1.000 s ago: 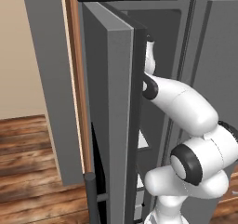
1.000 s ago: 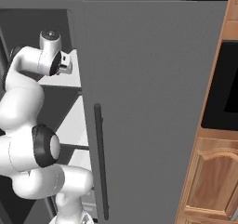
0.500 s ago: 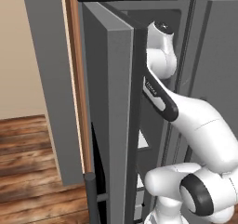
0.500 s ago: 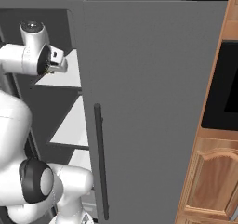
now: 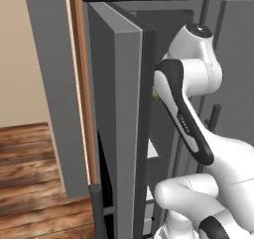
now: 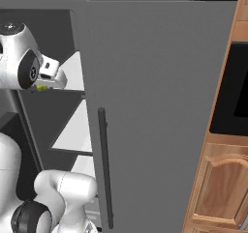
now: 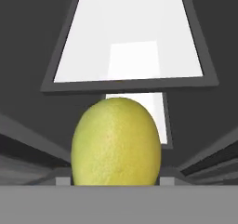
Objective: Take the lemon and avocado out of the freezer and place them in the tupperware container on the counter. Then put the tupperware containing the vegetables back in the freezer.
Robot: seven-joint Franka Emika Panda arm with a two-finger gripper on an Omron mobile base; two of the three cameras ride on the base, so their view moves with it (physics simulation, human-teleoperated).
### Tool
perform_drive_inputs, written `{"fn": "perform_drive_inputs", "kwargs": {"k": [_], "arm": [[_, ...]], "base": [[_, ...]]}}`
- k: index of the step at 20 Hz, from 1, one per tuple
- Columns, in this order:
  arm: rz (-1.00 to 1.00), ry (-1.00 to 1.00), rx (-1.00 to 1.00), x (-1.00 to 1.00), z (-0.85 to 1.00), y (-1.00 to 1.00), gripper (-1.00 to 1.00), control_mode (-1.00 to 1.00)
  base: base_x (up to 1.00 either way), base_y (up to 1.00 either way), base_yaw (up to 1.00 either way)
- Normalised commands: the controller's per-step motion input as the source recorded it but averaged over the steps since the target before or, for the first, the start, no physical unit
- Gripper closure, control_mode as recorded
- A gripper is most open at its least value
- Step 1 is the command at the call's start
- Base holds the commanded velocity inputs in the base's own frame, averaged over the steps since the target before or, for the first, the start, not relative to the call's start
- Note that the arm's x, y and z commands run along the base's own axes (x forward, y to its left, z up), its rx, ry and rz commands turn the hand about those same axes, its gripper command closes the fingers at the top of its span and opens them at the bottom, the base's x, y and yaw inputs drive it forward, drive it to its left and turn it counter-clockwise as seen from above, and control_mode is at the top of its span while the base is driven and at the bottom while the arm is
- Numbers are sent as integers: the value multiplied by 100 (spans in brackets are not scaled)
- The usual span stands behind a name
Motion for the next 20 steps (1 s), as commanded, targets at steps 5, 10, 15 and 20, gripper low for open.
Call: {"fn": "perform_drive_inputs", "kwargs": {"k": [5,10,15,20], "arm": [[-8,12,-13,-84,0,-47,100,-100],[-3,14,-4,-55,-3,-23,100,-100],[0,6,0,-43,-11,-5,100,-100],[0,0,0,-30,-6,-1,100,100]], "base": [[0,0,0],[0,0,0],[0,0,0],[-39,-5,0]]}}
